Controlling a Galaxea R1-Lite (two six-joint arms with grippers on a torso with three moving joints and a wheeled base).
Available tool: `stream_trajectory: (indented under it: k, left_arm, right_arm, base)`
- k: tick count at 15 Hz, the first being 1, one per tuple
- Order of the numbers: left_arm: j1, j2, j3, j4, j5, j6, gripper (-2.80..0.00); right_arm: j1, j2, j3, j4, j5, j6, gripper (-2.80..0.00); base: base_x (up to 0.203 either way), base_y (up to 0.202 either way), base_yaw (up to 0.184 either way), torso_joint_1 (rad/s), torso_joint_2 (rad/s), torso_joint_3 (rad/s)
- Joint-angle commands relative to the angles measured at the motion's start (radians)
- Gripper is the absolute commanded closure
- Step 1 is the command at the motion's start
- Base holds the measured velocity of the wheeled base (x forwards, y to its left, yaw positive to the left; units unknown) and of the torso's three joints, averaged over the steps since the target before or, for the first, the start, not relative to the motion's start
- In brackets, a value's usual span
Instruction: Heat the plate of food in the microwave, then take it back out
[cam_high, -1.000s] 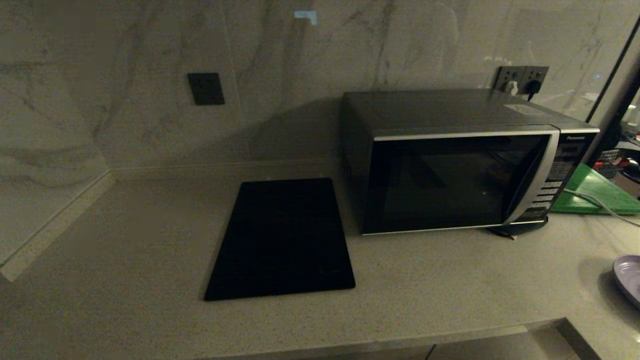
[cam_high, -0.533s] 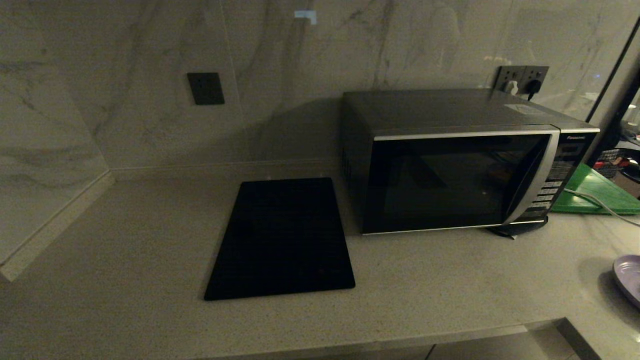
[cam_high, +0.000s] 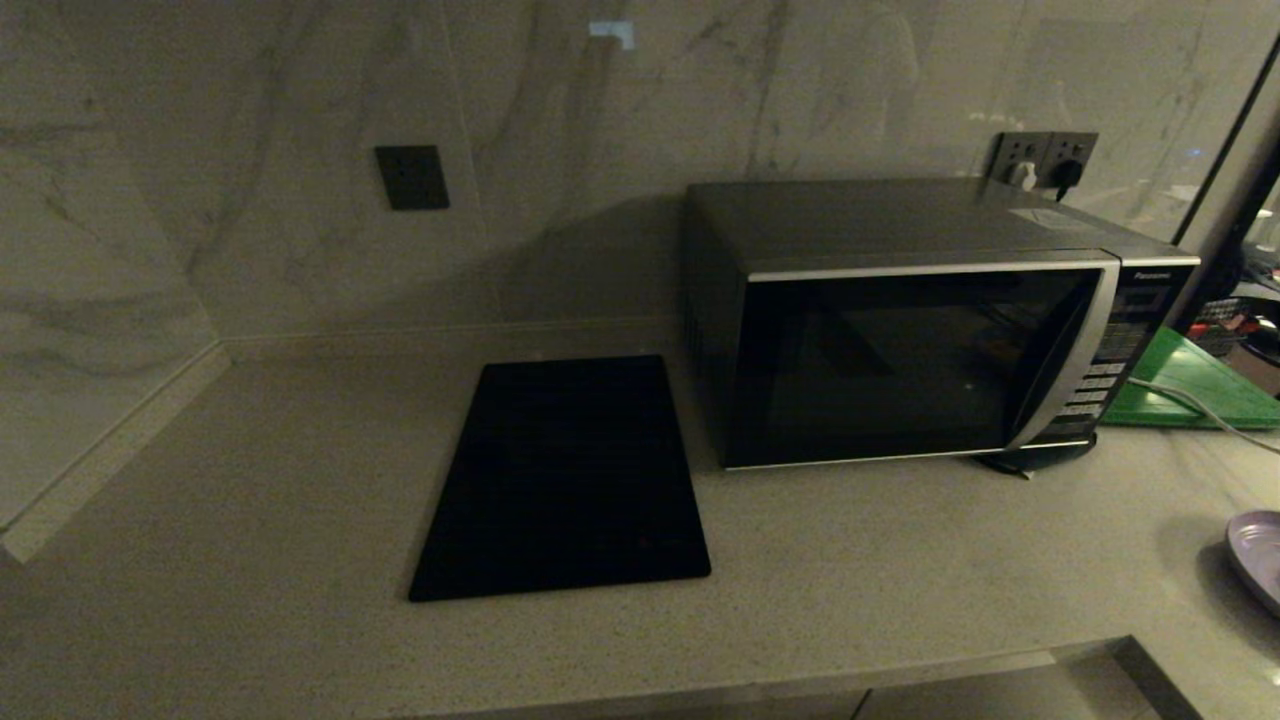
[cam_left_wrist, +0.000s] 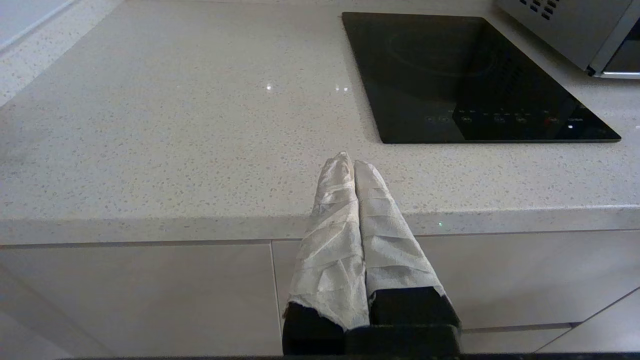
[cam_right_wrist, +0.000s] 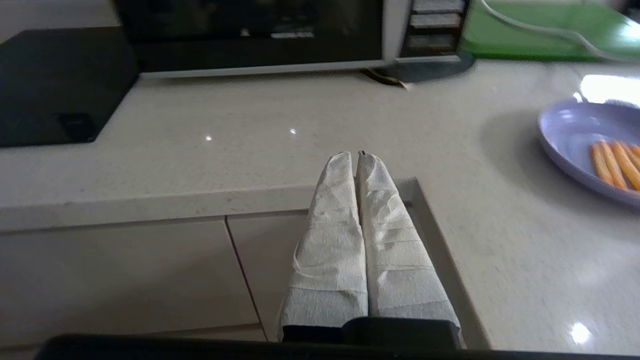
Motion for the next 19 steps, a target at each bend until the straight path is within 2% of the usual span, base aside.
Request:
stream_trajectory:
  k: [1,5,19]
  left_arm:
    - [0.000,0.000,0.000,0.000,0.000,-0.001,0.00]
    - [0.000,0.002,0.000,0.000,0.000,-0.001,0.00]
    - [0.000,0.001,0.000,0.000,0.000,-0.001,0.00]
  right_arm:
    - [0.000,0.002,0.019,0.015,0.011,-0.010,0.00]
    - [0.000,0.002,0.019,0.027,0.008,0.016,0.00]
    - [0.002,0.002,0.019,0.027,0.008,0.020,0.00]
  base:
    - [0.000,0.000,0.000,0.000,0.00,0.000]
    - [0.000,0.000,0.000,0.000,0.00,0.000]
    - [0.000,0.000,0.000,0.000,0.00,0.000]
